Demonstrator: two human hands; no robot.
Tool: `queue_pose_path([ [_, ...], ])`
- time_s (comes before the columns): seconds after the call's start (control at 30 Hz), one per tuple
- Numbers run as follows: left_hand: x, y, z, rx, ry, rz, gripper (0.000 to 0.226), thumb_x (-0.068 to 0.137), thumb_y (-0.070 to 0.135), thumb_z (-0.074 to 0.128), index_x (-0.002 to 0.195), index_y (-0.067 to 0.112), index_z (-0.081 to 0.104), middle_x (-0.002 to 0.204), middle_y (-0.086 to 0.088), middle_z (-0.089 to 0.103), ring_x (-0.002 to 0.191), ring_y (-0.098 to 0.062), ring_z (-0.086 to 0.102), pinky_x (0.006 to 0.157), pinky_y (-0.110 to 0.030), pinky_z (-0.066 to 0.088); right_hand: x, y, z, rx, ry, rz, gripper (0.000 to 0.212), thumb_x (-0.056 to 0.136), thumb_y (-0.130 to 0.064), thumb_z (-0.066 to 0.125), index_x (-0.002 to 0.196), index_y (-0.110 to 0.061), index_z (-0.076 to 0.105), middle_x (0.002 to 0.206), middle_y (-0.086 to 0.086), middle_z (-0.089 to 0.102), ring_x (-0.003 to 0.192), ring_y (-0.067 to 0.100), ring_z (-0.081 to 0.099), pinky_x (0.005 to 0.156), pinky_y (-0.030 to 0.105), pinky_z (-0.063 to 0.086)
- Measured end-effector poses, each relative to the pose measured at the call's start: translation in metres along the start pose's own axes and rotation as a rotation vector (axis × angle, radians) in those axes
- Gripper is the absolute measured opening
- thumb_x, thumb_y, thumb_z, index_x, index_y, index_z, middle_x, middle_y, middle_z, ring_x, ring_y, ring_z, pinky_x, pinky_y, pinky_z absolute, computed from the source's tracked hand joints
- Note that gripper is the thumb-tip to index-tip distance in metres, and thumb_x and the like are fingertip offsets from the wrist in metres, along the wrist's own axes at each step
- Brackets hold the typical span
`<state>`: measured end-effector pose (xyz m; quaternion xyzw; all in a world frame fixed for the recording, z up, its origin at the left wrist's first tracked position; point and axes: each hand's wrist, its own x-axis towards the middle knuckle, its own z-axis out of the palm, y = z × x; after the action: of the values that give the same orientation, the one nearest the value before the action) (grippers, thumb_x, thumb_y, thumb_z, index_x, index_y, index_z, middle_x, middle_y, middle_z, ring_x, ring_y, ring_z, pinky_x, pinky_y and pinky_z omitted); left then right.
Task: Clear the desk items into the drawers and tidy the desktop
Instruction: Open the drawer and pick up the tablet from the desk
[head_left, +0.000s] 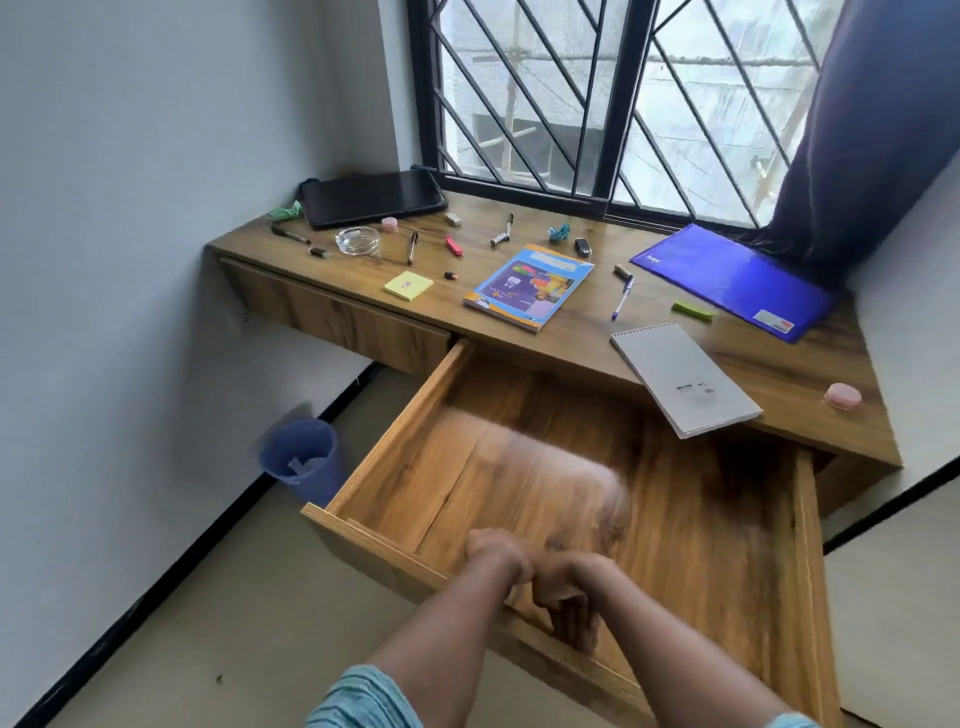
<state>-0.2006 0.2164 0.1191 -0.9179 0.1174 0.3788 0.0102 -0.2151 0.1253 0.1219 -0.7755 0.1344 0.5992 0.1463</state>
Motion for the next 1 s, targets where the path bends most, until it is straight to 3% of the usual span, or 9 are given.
queue_pose_path([
  [0.1,0.004,-0.021,-0.01,-0.129,0.031,-0.005,0.026,0.094,0.03,0.046,0.108,0.014,0.061,0.107,-0.008,0.06,0.097,-0.023,0.058,0.085,-0.036,0.044,-0.003,-0.022,-0.009,-0.043,0.119,-0.061,0.027,0.091,-0.015,0.041,0.079,-0.004,0.062,0.07,0.011,0.065,0.062,0.019,0.065,0.055,0.029,0.052],
  [0.23,0.011,-0.058,-0.036,-0.255,0.202,-0.05,0.029,0.097,0.026,0.042,0.12,0.014,0.056,0.123,-0.009,0.056,0.116,-0.027,0.053,0.096,-0.04,0.041,-0.006,-0.066,-0.03,-0.039,0.31,-0.175,0.029,0.093,-0.015,0.042,0.072,-0.008,0.059,0.064,0.007,0.063,0.053,0.016,0.063,0.049,0.026,0.051],
  [0.4,0.023,-0.117,-0.081,-0.293,0.424,-0.049,0.032,0.096,0.023,0.039,0.101,0.009,0.068,0.107,-0.011,0.067,0.098,-0.027,0.064,0.083,-0.035,0.051,-0.003,-0.137,-0.059,0.006,0.436,-0.254,0.031,0.094,-0.014,0.039,0.072,-0.008,0.06,0.066,0.006,0.062,0.055,0.016,0.062,0.052,0.023,0.053],
  [0.53,0.038,-0.19,-0.126,-0.323,0.561,-0.063,0.038,0.095,0.024,0.035,0.105,0.008,0.067,0.111,-0.013,0.067,0.102,-0.029,0.063,0.086,-0.035,0.048,-0.001,-0.212,-0.092,0.077,0.495,-0.328,0.034,0.093,-0.017,0.037,0.066,-0.01,0.056,0.059,0.003,0.06,0.056,0.016,0.063,0.04,0.018,0.048],
  [0.73,0.064,-0.317,-0.183,-0.371,0.581,-0.121,0.04,0.097,0.024,0.032,0.111,0.006,0.065,0.117,-0.014,0.064,0.107,-0.03,0.06,0.087,-0.035,0.047,-0.001,-0.337,-0.136,0.2,0.496,-0.328,0.035,0.076,-0.009,0.031,0.062,-0.003,0.063,0.044,0.006,0.061,0.044,0.02,0.062,0.044,0.023,0.051],
  [1.0,0.1,-0.426,-0.243,-0.537,0.662,-0.176,0.042,0.098,0.023,0.031,0.115,0.002,0.063,0.122,-0.018,0.062,0.111,-0.033,0.058,0.089,-0.036,0.047,0.006,-0.461,-0.189,0.454,0.654,-0.493,0.03,0.083,-0.016,0.041,0.066,-0.004,0.062,0.064,0.01,0.067,0.052,0.023,0.064,0.058,0.03,0.056],
])
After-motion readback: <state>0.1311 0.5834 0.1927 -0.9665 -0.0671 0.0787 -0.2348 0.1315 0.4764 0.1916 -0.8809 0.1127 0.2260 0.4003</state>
